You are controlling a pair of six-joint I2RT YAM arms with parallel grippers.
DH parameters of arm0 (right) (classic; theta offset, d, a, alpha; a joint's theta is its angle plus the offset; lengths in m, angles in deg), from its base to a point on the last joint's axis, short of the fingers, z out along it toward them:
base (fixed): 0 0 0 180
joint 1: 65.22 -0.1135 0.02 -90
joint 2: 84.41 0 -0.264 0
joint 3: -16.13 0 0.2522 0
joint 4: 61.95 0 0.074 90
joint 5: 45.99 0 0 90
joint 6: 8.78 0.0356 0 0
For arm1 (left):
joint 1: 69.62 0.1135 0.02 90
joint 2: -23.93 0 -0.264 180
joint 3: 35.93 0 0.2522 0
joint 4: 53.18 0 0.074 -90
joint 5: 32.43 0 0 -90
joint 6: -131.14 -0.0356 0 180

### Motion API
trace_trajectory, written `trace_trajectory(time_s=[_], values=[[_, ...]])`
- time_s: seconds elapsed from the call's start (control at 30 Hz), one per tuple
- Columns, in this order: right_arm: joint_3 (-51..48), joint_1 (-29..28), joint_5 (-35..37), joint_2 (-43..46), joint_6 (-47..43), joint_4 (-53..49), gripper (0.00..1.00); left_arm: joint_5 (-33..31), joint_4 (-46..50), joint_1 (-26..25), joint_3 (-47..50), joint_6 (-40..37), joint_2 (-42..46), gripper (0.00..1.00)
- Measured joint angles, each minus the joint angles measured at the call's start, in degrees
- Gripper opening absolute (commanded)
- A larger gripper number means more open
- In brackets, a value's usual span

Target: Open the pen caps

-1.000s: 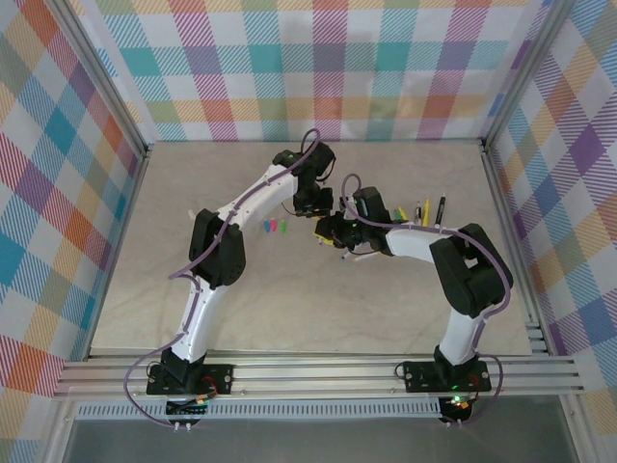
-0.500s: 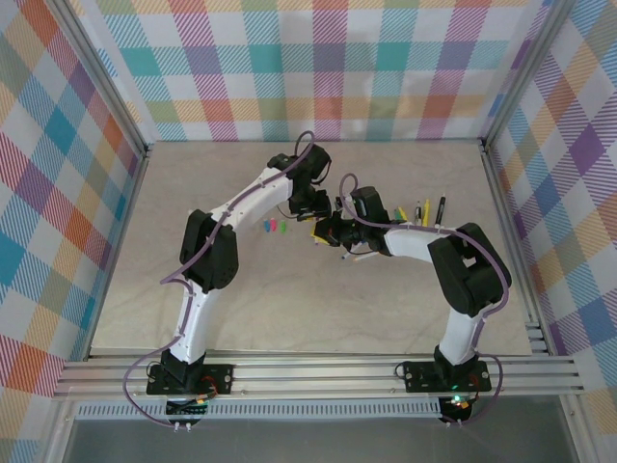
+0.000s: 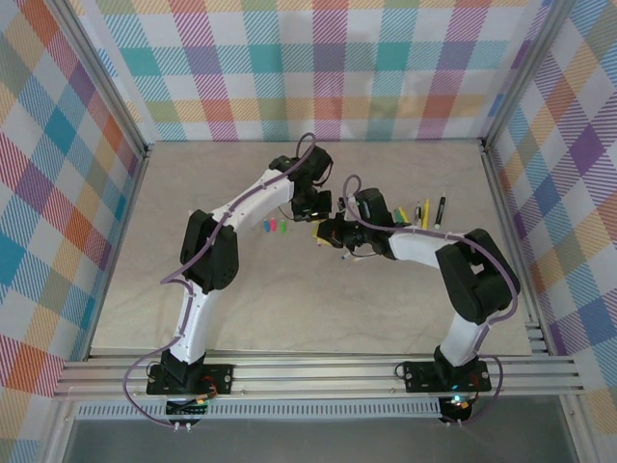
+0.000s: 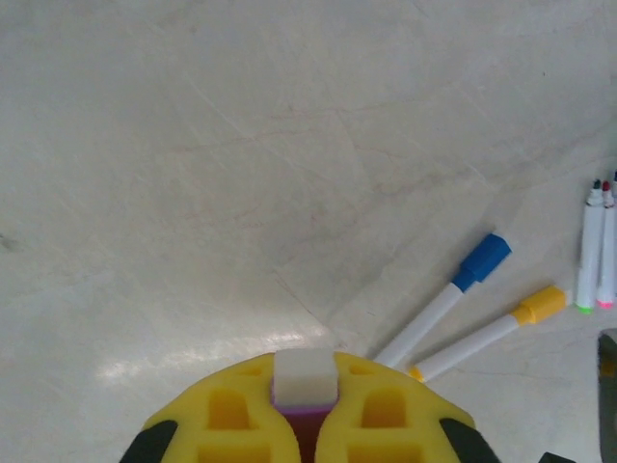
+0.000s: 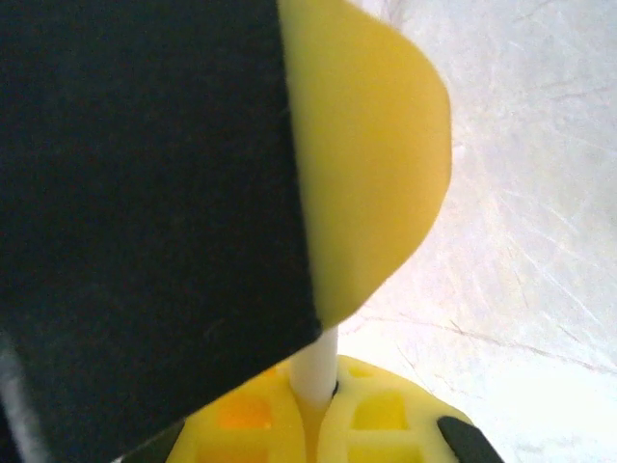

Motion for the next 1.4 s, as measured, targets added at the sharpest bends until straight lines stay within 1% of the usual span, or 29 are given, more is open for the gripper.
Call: trace_trajectory(time_s=[0.1, 0.17, 0.23, 0.3, 0.37, 0.43, 0.5, 0.63, 0.73, 0.8, 0.83, 0.87, 0.9, 0.93, 0.97, 1.0, 1.07, 1.17, 1.23, 1.3, 1.4], values=[[-3.7, -0.8, 2.9, 6.3, -1.1, -3.4, 0.00, 4.3, 2.8, -0.2, -1.9, 0.5, -0.8, 0.00], [-8.9, -2.7, 1.3, 14.3, -2.0, -8.2, 0.00, 1.4, 2.7, 0.4, -8.0, 0.3, -4.2, 0.00], [-15.1, -5.7, -0.3, 25.1, -2.0, -13.0, 0.00, -1.2, 1.7, 2.6, -16.2, 0.2, -9.6, 0.00], [-18.2, -7.0, -0.8, 32.7, -2.1, -17.6, 0.00, -2.5, 1.7, 4.4, -21.6, 0.2, -13.7, 0.00], [-18.7, -5.7, 0.0, 36.2, -2.6, -21.1, 0.00, -3.5, 1.8, 6.0, -22.6, 0.2, -15.4, 0.00], [-17.6, -2.4, 1.6, 36.3, -3.9, -24.6, 0.00, -4.5, 2.0, 6.6, -21.7, 0.1, -16.0, 0.00], [-14.1, 1.2, 5.1, 33.6, -6.4, -29.9, 0.00, -5.1, 1.8, 6.3, -18.6, -0.3, -15.5, 0.00], [-1.3, 7.1, 13.9, 22.5, -13.2, -38.3, 0.00, -5.7, 0.9, 5.1, -7.3, -1.1, -12.9, 0.00], [7.4, 9.8, 19.5, 14.2, -18.2, -41.4, 0.00, -6.6, -0.9, 4.8, -3.2, -1.7, -10.9, 0.00], [12.0, 10.7, 22.4, 9.1, -20.9, -43.5, 0.00, -7.0, -1.0, 4.9, -1.6, -2.0, -9.5, 0.00], [14.4, 11.0, 24.1, 6.4, -22.3, -44.7, 0.00, -7.1, -1.1, 5.0, -0.9, -2.2, -9.2, 0.02], [16.2, 11.1, 25.4, 4.2, -23.4, -45.6, 0.00, -7.2, -1.2, 5.1, -0.3, -2.2, -9.2, 0.05], [18.3, 11.1, 27.0, 1.6, -24.7, -47.0, 0.00, -7.3, -1.3, 5.2, 0.4, -2.3, -9.2, 0.12], [20.1, 11.1, 28.6, -0.7, -25.9, -48.3, 0.00, -7.4, -1.5, 5.3, 1.0, -2.3, -9.2, 0.23], [21.6, 11.2, 30.0, -2.8, -26.9, -49.5, 0.00, -7.2, -1.8, 5.5, 1.1, -2.4, -9.1, 0.31], [22.8, 11.2, 31.3, -4.7, -27.8, -50.4, 0.00, -7.5, -2.0, 5.5, 1.1, -2.5, -9.0, 0.37], [24.2, 11.4, 33.7, -7.5, -29.3, -51.9, 0.00, -7.0, -2.6, 5.6, 1.2, -2.5, -9.0, 0.44], [25.4, 11.5, 36.8, -10.6, -30.9, -54.0, 0.00, -6.8, -3.1, 5.4, 1.3, -2.9, -9.0, 0.52], [26.2, 11.6, 38.3, -12.1, -31.7, -55.1, 0.00, -6.5, -3.7, 5.3, 1.6, -3.2, -8.7, 0.56], [27.1, 11.7, 39.9, -13.6, -32.1, -55.7, 0.03, -6.6, -4.2, 5.3, 2.5, -3.5, -8.0, 0.56], [28.2, 11.8, 42.1, -15.4, -32.6, -56.5, 0.11, -7.8, -3.8, 5.6, 3.4, -3.5, -7.3, 0.56]])
